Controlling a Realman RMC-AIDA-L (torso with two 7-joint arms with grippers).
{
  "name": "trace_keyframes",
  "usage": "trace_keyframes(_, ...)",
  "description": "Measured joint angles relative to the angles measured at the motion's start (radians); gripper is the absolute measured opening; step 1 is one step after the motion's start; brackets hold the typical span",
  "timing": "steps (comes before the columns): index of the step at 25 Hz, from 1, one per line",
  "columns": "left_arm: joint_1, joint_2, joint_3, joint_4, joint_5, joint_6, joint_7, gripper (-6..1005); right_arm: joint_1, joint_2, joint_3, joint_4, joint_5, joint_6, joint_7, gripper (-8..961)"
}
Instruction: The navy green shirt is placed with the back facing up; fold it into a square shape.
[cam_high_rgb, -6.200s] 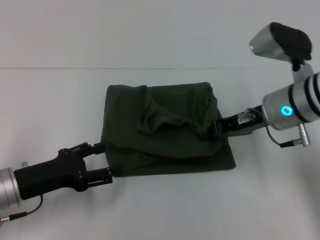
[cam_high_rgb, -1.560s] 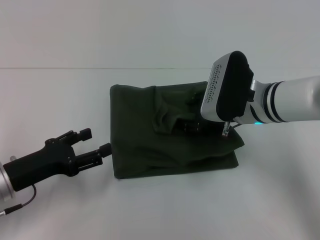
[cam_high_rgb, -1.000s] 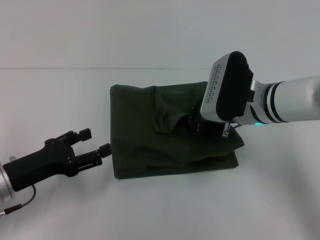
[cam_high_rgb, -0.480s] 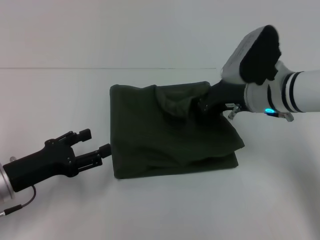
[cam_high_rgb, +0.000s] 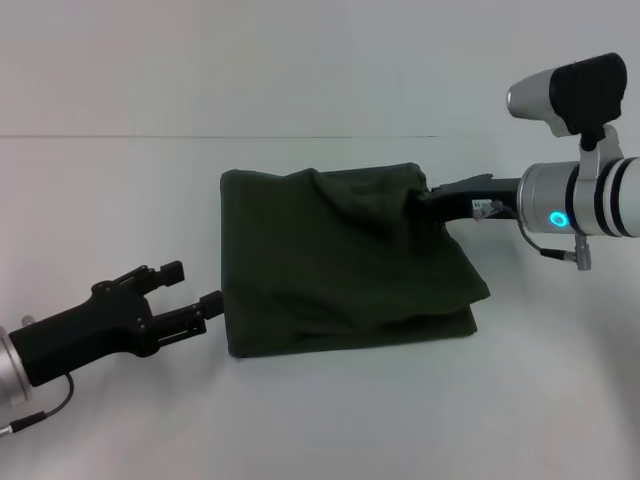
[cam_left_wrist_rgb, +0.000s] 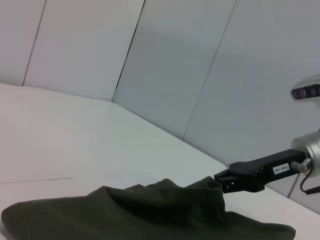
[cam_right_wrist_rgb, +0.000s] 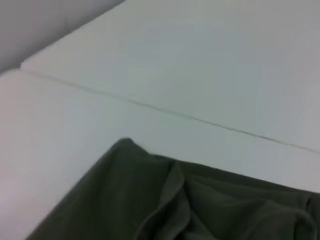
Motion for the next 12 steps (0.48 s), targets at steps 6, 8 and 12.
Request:
trace_keyframes(6, 0.000, 0.001, -0.001, -0.017, 0.000, -0.001, 0.010, 888, -0.002, -0.003, 0.082, 0.082, 0.121, 0.007, 0.003, 11)
trace_keyframes(8, 0.000, 0.002, -0.002, -0.018, 0.000, -0.001, 0.010, 887, -0.005, -0.003, 0.104, 0.099, 0.147, 0.015, 0.003, 11)
trace_keyframes(12, 0.001, 0.003, -0.002, -0.018, 0.000, -0.001, 0.011, 887, -0.006, -0.003, 0.145, 0.126, 0.172, 0.033, 0.015, 11)
